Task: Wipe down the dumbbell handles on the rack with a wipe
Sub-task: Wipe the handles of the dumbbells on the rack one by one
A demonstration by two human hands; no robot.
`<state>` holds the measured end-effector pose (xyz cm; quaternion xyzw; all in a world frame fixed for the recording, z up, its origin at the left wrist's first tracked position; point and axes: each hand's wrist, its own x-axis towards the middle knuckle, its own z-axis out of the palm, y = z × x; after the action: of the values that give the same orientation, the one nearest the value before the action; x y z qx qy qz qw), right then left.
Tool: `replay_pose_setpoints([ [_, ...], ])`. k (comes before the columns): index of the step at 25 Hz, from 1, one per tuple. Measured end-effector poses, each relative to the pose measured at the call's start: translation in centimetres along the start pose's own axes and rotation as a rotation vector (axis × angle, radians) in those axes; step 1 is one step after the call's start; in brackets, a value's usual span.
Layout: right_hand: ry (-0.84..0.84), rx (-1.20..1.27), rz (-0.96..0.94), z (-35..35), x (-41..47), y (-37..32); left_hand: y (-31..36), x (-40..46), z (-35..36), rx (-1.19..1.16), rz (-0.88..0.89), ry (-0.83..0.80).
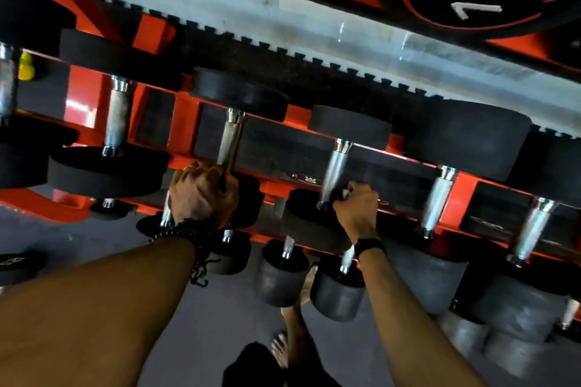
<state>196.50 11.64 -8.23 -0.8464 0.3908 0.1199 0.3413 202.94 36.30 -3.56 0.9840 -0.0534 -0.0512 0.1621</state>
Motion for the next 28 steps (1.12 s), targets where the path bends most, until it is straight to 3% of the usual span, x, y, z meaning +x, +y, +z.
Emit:
replay_pose_setpoints([
  [3,-0.171,0.067,0.087,0.2,0.1,-1.0,0.0,-0.2,0.0,-0.013,-0.006,0.013],
  [9,-0.572,0.747,0.433,-1.5,0.1,-2.4,-0.2,-0.2,0.1,-0.046,0.000,0.011],
  [11,-0.653,0.713,0.440,-1.6,0.3,-2.8,-0.1,-0.4,0.0,-0.039,-0.001,0.013],
  [14,-0.553,0.427,0.349,-0.7,-0.7,-3.1,-0.2,-0.2,0.0,-0.043,0.002,0.002],
  [18,-0.633,0.859,0.473,-1.2,0.7,-3.5,-0.3,-0.2,0.1,-0.036,-0.006,-0.001],
  [20,-0.632,0.566,0.389,-1.2,0.8,-3.9,-0.3,-0.2,0.1,-0.029,-0.015,-0.019],
  [22,-0.521,0.316,0.331,-0.2,-0.5,-3.9,-0.4,0.0,0.3,-0.029,-0.024,-0.045],
  [26,-0.566,0.704,0.477,-0.5,0.3,-4.1,-0.5,-0.1,0.4,-0.033,-0.016,-0.023],
  [28,-0.564,0.593,0.409,-0.6,0.4,-4.0,-0.4,-0.1,0.4,-0.026,-0.023,-0.034],
])
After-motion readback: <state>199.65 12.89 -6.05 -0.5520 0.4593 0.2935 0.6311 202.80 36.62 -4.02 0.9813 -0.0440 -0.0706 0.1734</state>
